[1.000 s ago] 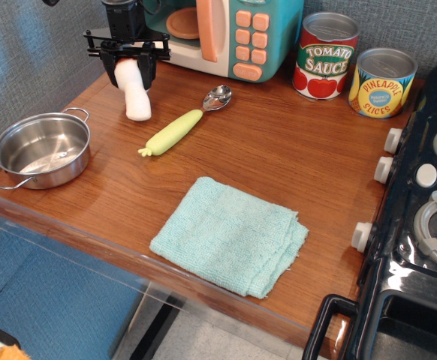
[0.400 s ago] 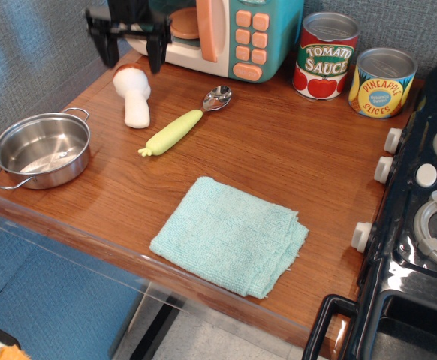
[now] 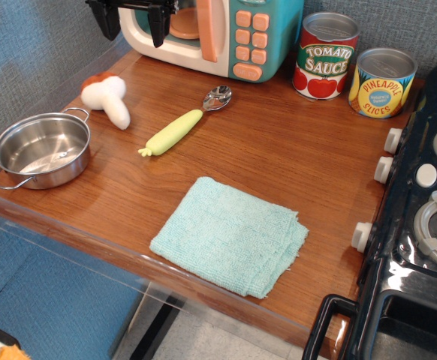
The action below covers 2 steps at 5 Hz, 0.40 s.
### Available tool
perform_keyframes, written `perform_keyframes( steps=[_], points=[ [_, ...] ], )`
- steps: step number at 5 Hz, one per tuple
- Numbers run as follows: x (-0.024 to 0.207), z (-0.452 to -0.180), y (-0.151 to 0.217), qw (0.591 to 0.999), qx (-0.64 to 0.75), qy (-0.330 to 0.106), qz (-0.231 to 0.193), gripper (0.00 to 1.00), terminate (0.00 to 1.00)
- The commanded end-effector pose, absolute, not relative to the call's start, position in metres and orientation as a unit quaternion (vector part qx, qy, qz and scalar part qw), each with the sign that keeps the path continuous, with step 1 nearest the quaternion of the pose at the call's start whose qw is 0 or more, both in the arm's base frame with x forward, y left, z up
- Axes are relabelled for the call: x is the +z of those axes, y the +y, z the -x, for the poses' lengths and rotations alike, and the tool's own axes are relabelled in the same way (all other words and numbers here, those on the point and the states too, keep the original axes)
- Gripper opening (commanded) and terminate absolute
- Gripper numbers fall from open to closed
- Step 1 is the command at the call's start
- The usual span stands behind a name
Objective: Move mushroom and place it to the left side of the spoon.
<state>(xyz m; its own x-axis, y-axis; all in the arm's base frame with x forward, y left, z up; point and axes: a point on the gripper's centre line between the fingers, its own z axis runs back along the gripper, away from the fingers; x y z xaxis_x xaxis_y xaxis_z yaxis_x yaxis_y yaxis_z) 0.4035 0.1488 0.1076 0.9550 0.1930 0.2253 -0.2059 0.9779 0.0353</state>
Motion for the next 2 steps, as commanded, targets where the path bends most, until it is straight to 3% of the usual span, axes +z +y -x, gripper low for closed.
perform_keyframes(
  steps=[1,2],
  points=[
    [0.1406,-0.3998,0.1476,0.983,0.1,-0.148,-0.037,1.0,0.0],
    [0.1406,-0.3998,0.1476,0.983,0.1,-0.148,-0.037,1.0,1.0]
  ],
)
